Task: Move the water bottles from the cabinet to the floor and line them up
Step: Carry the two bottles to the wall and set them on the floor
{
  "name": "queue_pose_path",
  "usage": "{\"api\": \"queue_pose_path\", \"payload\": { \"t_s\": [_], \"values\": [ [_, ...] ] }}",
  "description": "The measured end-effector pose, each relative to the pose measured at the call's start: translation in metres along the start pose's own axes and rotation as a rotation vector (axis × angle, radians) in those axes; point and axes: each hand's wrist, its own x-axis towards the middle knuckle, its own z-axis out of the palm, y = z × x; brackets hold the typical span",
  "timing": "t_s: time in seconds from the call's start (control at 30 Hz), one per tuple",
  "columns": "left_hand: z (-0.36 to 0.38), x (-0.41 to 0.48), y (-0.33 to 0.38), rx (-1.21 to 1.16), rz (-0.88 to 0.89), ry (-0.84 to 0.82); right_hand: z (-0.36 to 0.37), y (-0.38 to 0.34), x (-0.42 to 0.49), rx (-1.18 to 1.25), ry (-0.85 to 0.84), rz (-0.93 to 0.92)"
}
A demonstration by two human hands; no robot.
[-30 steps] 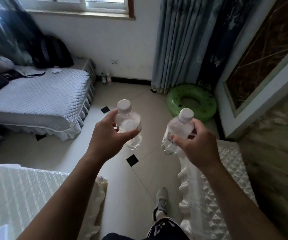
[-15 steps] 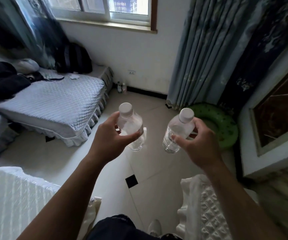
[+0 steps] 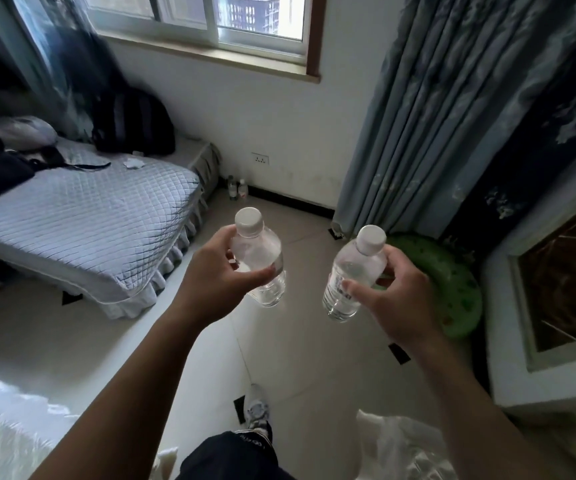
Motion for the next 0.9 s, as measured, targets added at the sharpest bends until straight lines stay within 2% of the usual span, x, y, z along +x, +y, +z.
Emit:
{"api": "queue_pose_path", "payload": {
  "t_s": [0.23,0.57,0.9],
  "values": [
    [-0.029,0.135,-0.022,0.000,0.034,-0.106,0.055,-0.019,0.121,0.021,-0.021,0.018],
    [-0.038,0.273,-0.035,-0.041,0.005,-0.085,0.101,-0.032,0.254,0.035,-0.011,0.043],
    [-0.007,0.408,-0.057,-0.013,-0.059,-0.040,0.138,-0.001,0.407,0.050,-0.086,0.044]
  ]
}}
